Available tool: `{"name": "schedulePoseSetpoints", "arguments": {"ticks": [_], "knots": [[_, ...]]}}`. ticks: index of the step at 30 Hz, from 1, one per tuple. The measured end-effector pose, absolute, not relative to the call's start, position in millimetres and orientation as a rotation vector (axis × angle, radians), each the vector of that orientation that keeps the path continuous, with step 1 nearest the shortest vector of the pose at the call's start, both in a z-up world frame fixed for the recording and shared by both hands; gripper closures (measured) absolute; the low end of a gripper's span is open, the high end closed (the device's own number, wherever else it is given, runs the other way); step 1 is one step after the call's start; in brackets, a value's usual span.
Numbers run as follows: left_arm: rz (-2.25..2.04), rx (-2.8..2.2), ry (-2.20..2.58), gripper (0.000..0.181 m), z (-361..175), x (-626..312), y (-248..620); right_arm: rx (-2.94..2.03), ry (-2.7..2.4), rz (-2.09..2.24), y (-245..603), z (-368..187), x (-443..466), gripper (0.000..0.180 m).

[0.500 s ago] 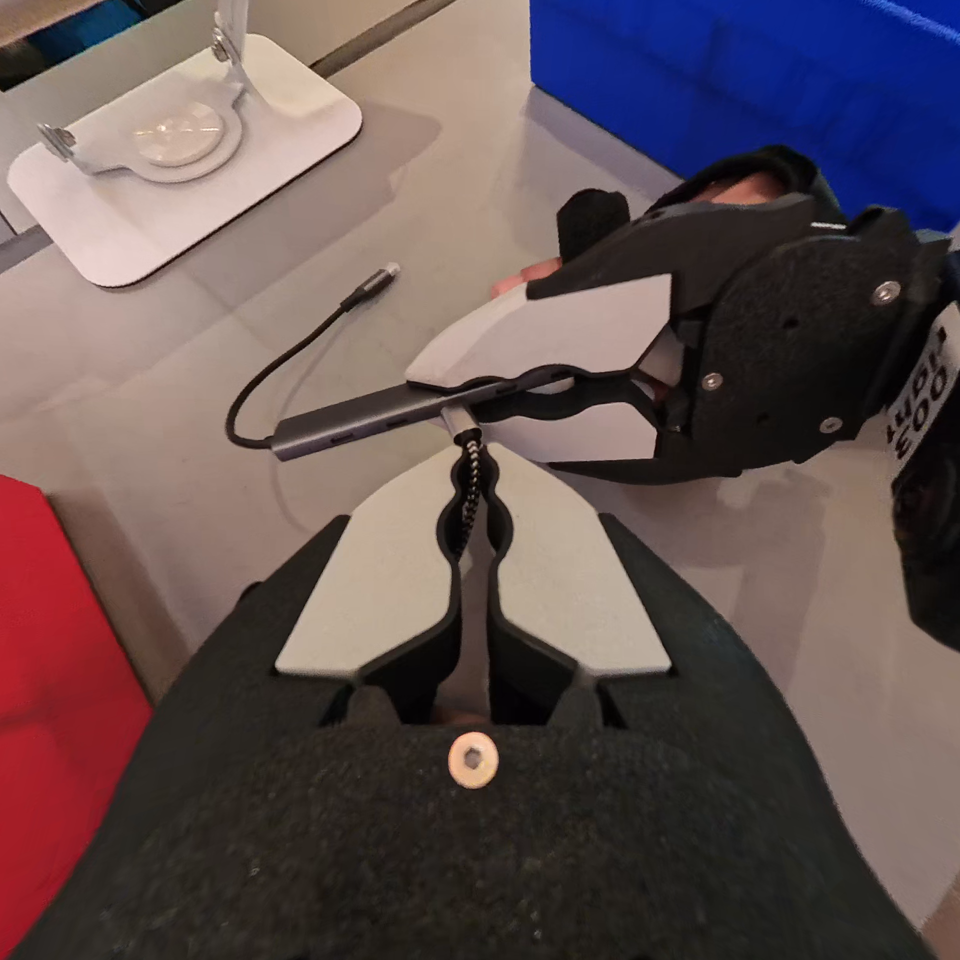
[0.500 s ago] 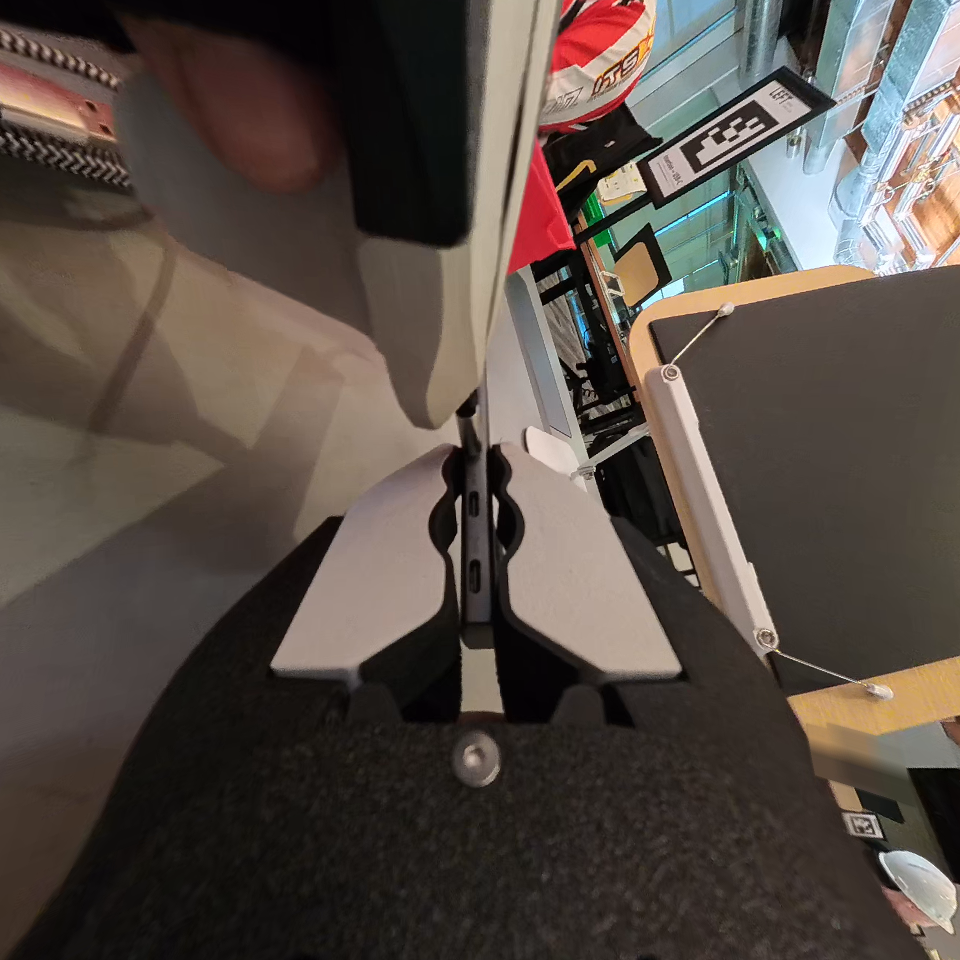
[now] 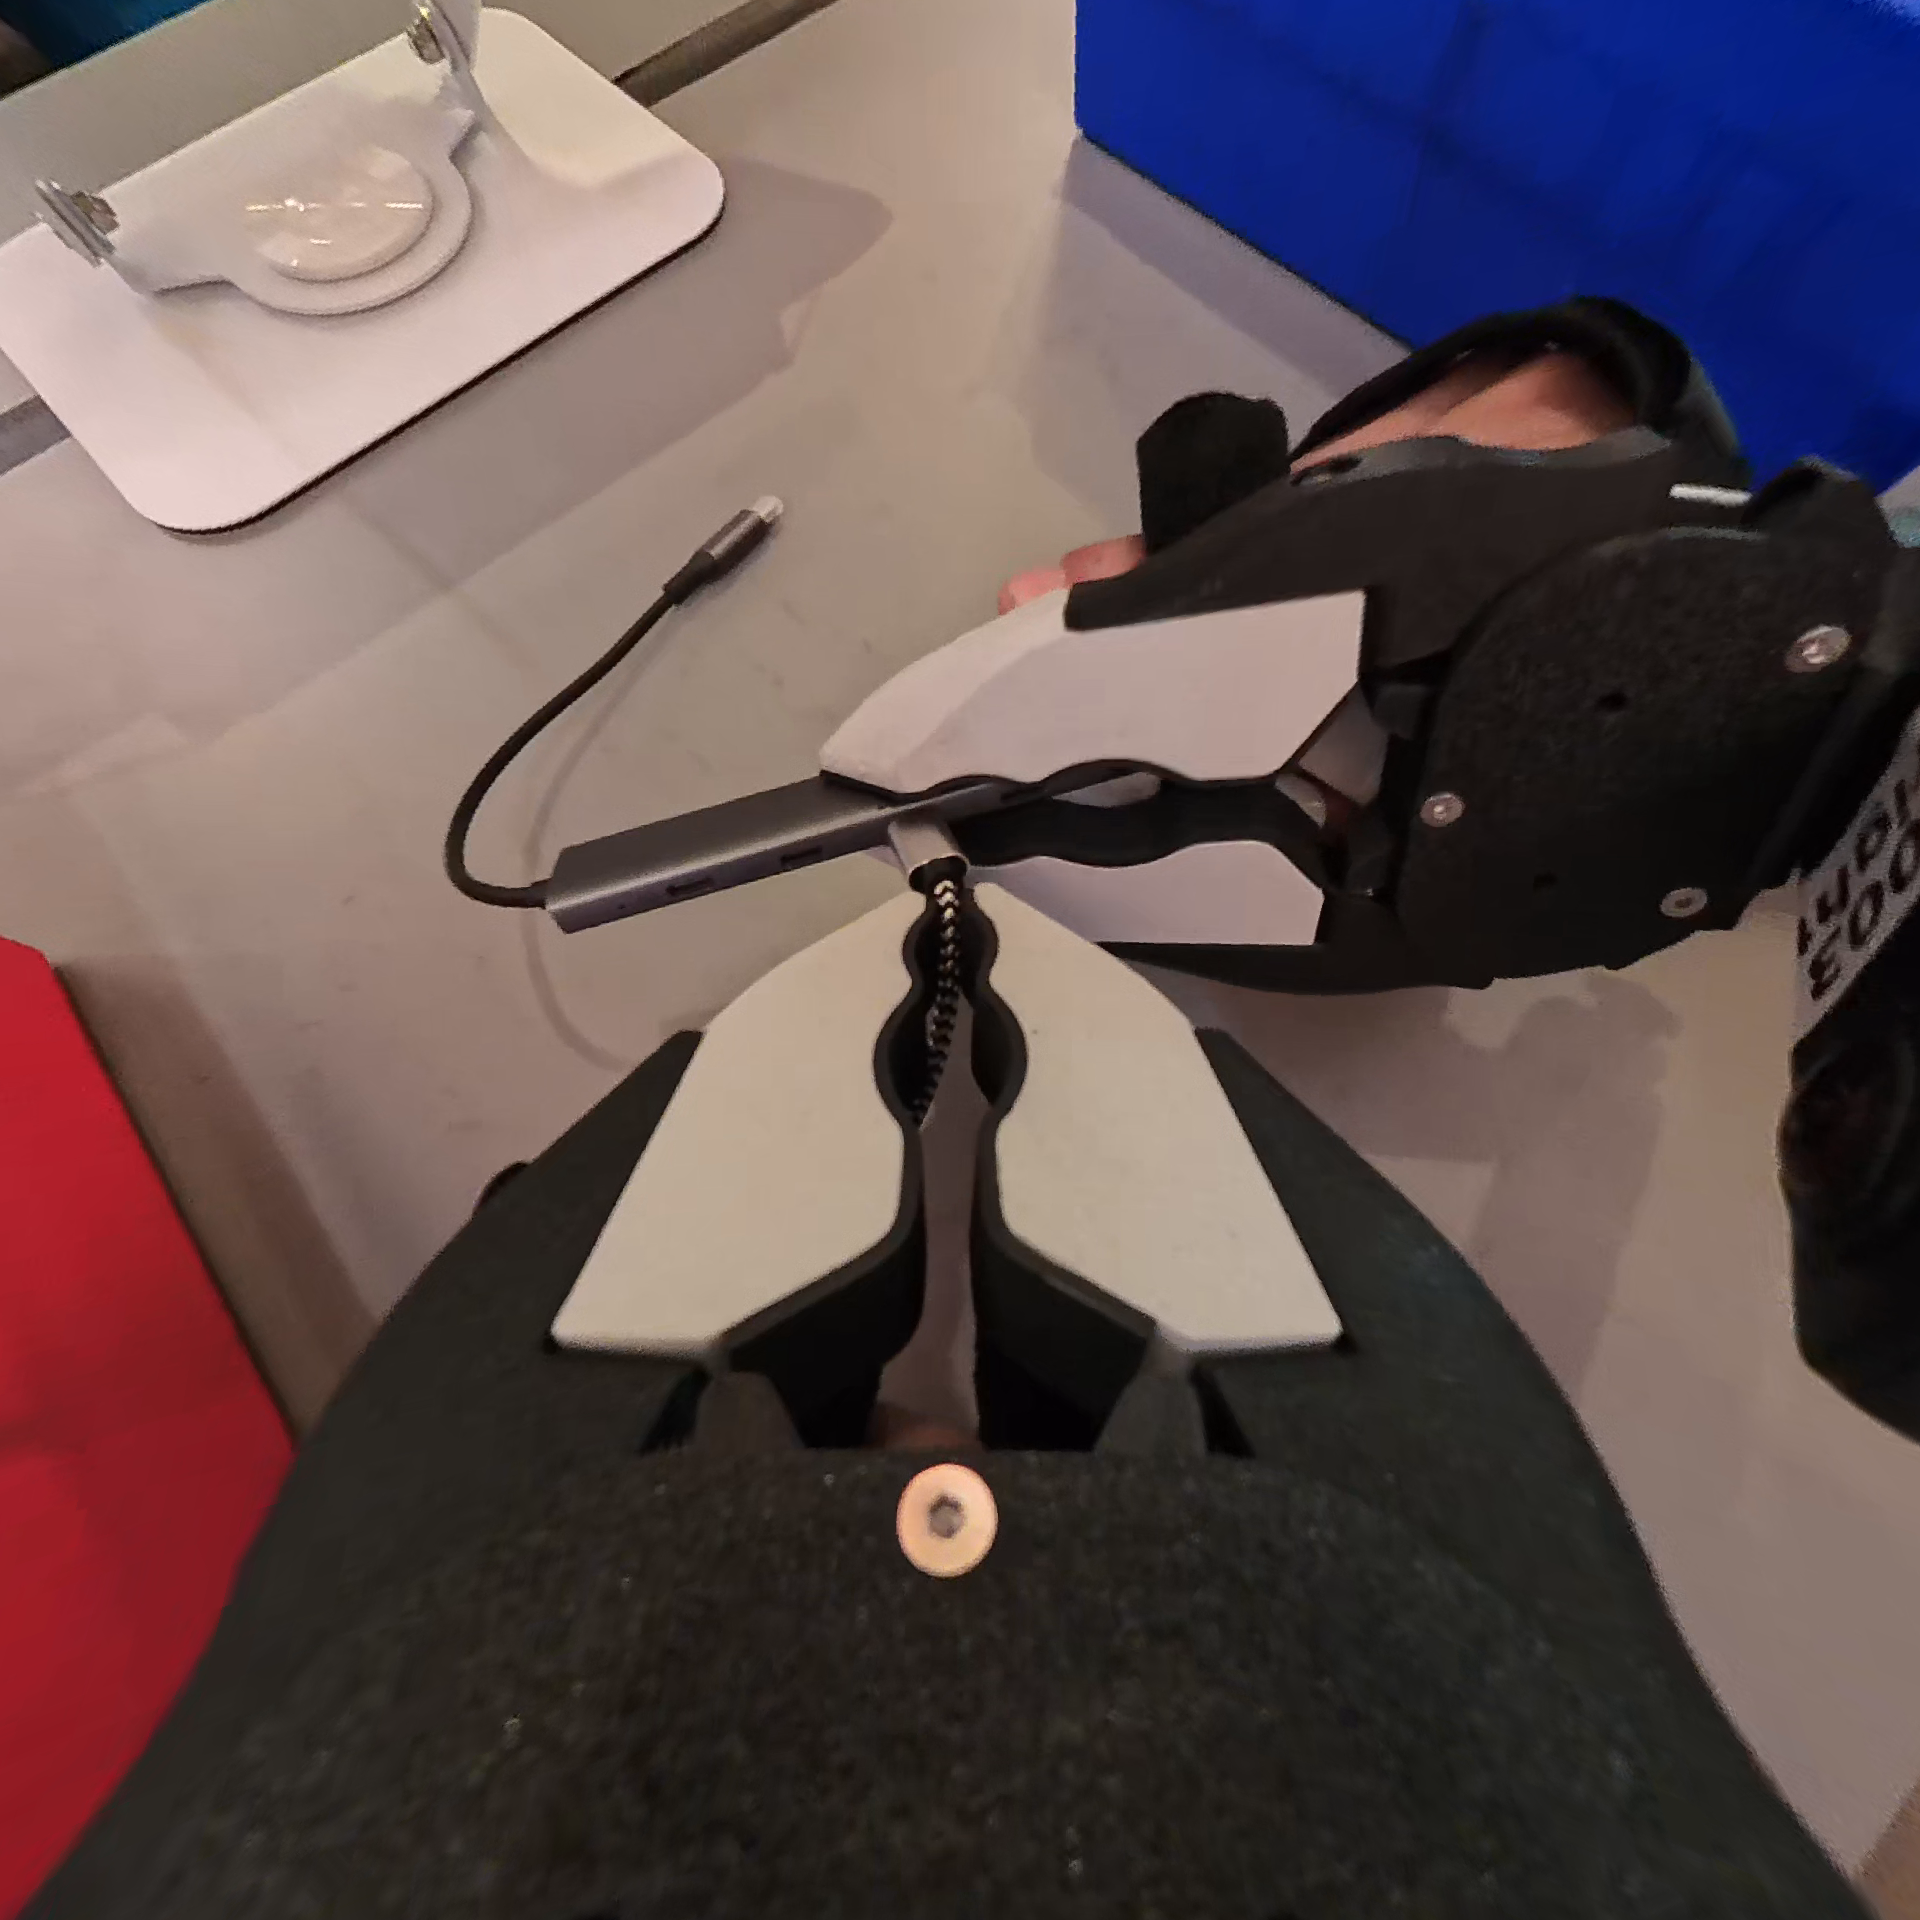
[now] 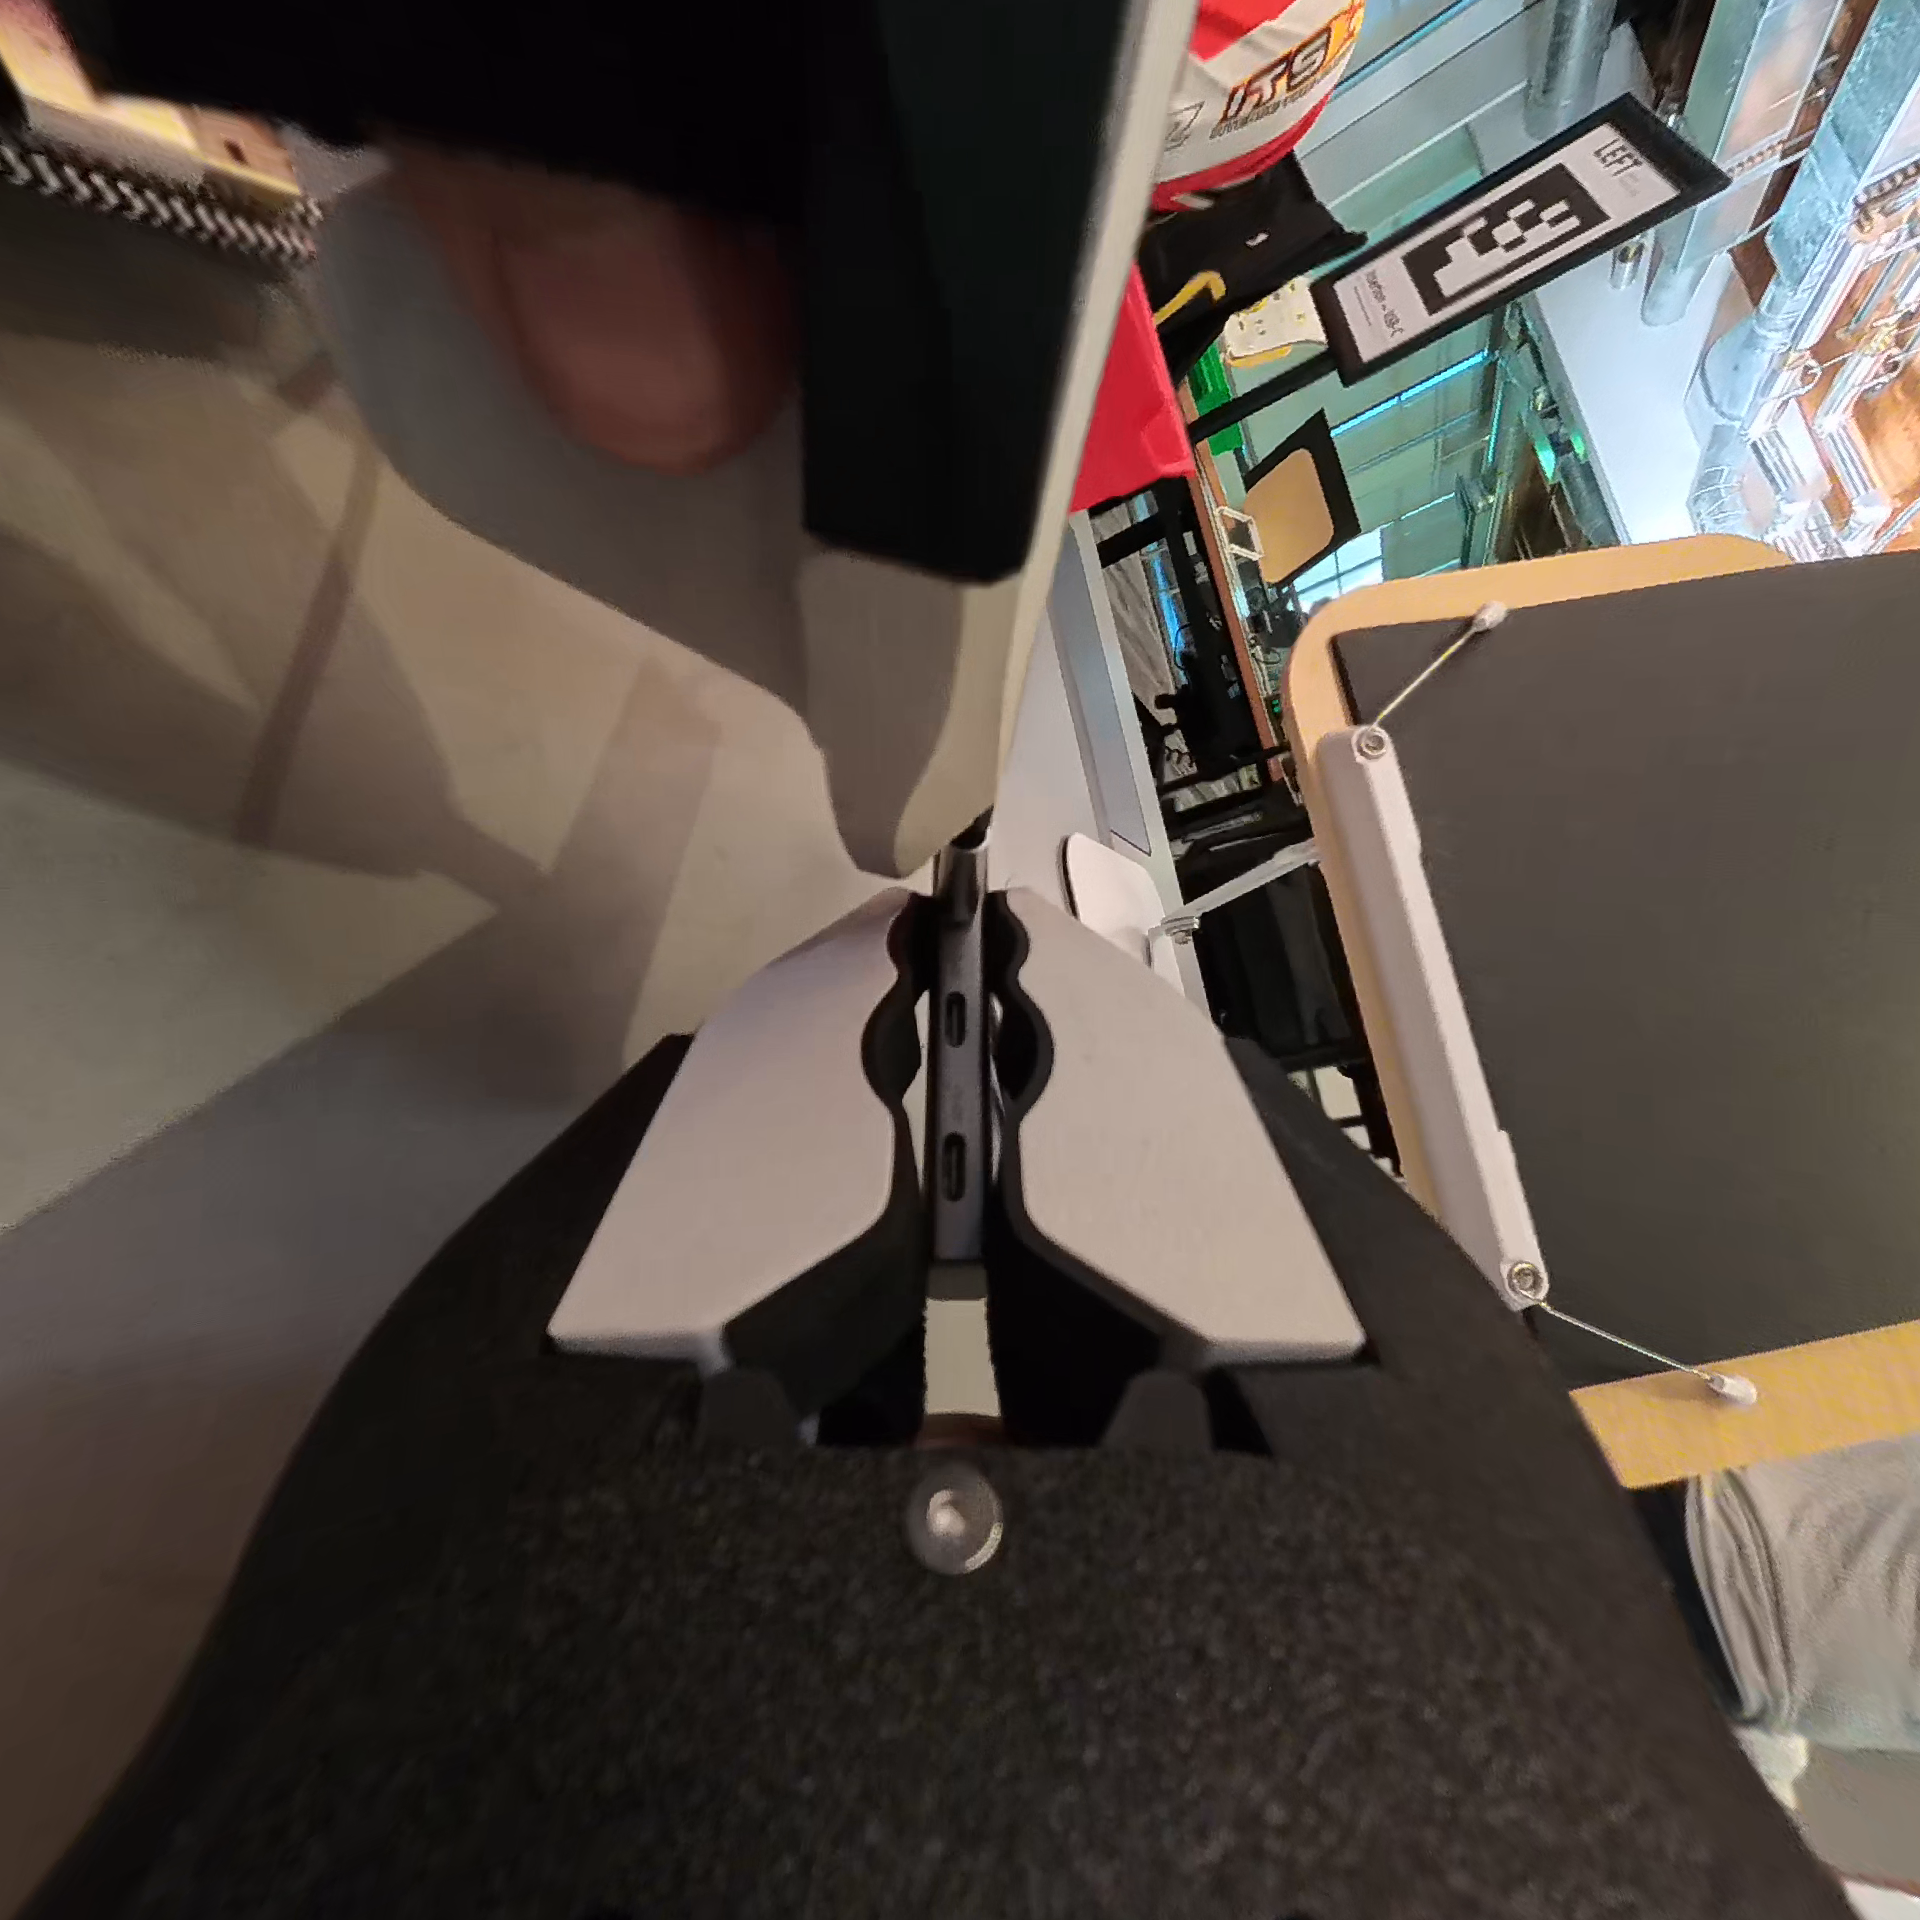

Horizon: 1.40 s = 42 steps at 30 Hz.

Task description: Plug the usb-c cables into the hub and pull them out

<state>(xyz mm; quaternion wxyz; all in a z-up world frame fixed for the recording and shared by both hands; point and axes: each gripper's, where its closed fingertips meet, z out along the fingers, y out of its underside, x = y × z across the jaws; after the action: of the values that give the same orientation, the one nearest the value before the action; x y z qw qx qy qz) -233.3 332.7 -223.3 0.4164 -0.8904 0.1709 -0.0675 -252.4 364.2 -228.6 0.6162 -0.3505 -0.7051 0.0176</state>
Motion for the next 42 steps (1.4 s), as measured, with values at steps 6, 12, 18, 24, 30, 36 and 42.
{"name": "schedulePoseSetpoints", "arguments": {"ticks": [6,12,18,24,30,36,42], "knots": [[-0.13,-2.229,0.429,0.179,-224.3,-233.3,333.8,-0.842,-1.601,0.04,364.3,-227.3,-252.1,0.172],[-0.211,-2.24,0.453,0.179,-218.9,-237.3,330.2,-0.828,-1.567,0.145,361.8,-217.8,-250.0,0.17],[-0.238,-2.249,0.538,0.179,-218.8,-237.5,324.4,-0.7,-1.505,0.136,357.8,-211.8,-245.8,0.163],[-0.25,-2.271,0.614,0.179,-226.8,-238.7,318.9,-0.694,-1.619,0.151,350.5,-226.1,-246.4,0.17],[-0.268,-2.256,0.627,0.179,-227.6,-237.2,319.2,-0.727,-1.643,0.157,348.1,-229.7,-245.7,0.17],[-0.344,-2.239,0.604,0.18,-229.8,-238.3,318.2,-0.748,-1.64,0.181,342.6,-232.2,-248.0,0.172],[-0.347,-2.255,0.581,0.179,-237.0,-240.1,319.1,-0.763,-1.657,0.183,345.9,-238.5,-249.3,0.171]]}}
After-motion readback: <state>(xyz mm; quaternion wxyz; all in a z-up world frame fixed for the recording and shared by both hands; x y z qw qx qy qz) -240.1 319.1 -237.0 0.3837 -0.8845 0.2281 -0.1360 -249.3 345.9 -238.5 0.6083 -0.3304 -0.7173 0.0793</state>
